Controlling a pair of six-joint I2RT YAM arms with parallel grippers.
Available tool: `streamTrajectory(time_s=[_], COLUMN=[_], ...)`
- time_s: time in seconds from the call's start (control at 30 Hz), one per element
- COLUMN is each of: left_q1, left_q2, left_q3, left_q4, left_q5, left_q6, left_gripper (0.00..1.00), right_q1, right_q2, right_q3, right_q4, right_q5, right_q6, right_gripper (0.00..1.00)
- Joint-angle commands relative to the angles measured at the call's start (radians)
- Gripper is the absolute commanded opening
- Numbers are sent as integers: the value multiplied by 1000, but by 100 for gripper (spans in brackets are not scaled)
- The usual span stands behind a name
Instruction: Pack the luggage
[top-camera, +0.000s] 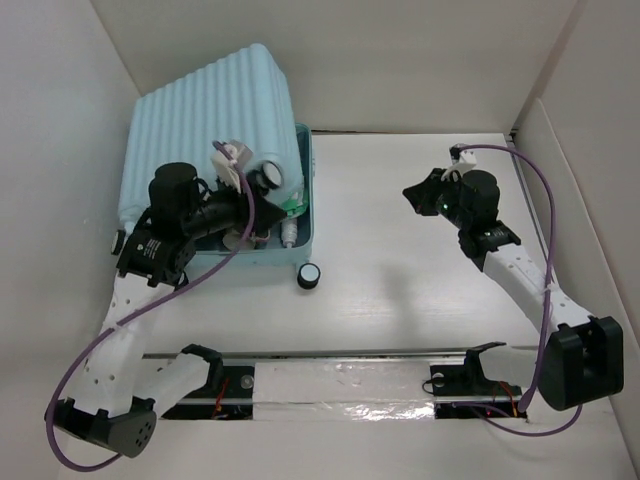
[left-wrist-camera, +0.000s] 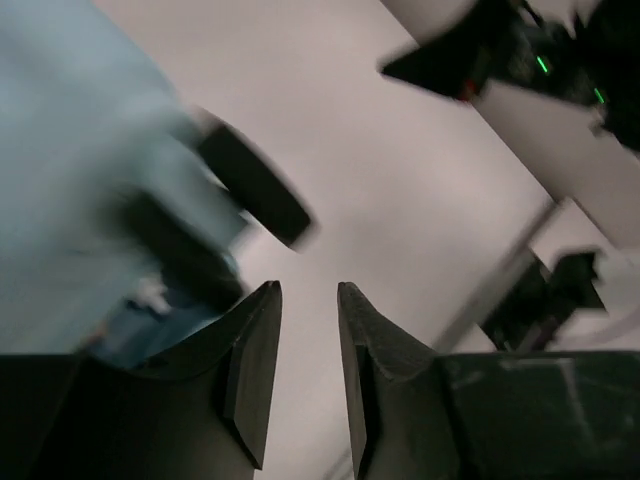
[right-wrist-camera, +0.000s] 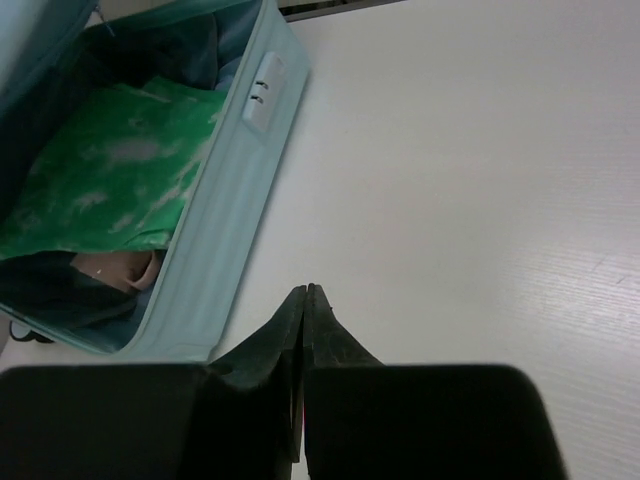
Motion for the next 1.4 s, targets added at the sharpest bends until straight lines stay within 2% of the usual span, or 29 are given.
streamTrajectory(time_s=[0.0,0.03,0.1,0.13,0.2,0.23,0.27,0.3,0.37,0.43,0.53,0.73,0.83,0.97,1.1,1.3,1.37], left_q1=[59,74,111,152,195,206,229,248,344,424,565,723,723,723,723,572,526], left_q2=[14,43,65,74,67,59,61,67,113,192,324,450,510,564,614,754,734], left_q3=[102,122,125,111,82,73,74,80,110,131,192,225,225,159,56,-11,-112], left_q4=[271,279,308,335,397,414,402,382,324,273,209,205,195,213,260,245,308], left_q5=[-428,-504,-615,-632,-561,-582,-633,-755,-838,-847,-798,-961,-1014,-1017,-941,-927,-894], left_q6=[-210,-272,-284,-305,-311,-324,-342,-369,-377,-361,-364,-344,-296,-284,-299,-356,-431], left_gripper=[25,25,27,27,28,29,29,30,31,31,31,32,33,34,36,38,37], right_q1=[15,15,15,15,15,15,15,15,24,24,47,85,85,85,85,85,76], right_q2=[-16,-13,-19,-24,-39,-44,-45,-44,-36,-15,15,21,15,10,18,-27,-44], right_q3=[26,27,24,24,20,14,14,12,12,18,38,50,47,38,40,23,14], right_q4=[31,28,25,25,31,34,39,43,48,46,31,16,26,45,48,52,52], right_q5=[38,44,63,66,69,69,68,55,48,37,31,67,35,34,37,81,118], right_q6=[-10,-11,-15,-15,-13,-11,-10,-10,-8,-11,-28,-51,-50,-44,-41,-39,-31], right_gripper=[1,1,4,5,10,11,12,14,14,1,0,0,0,0,0,1,2])
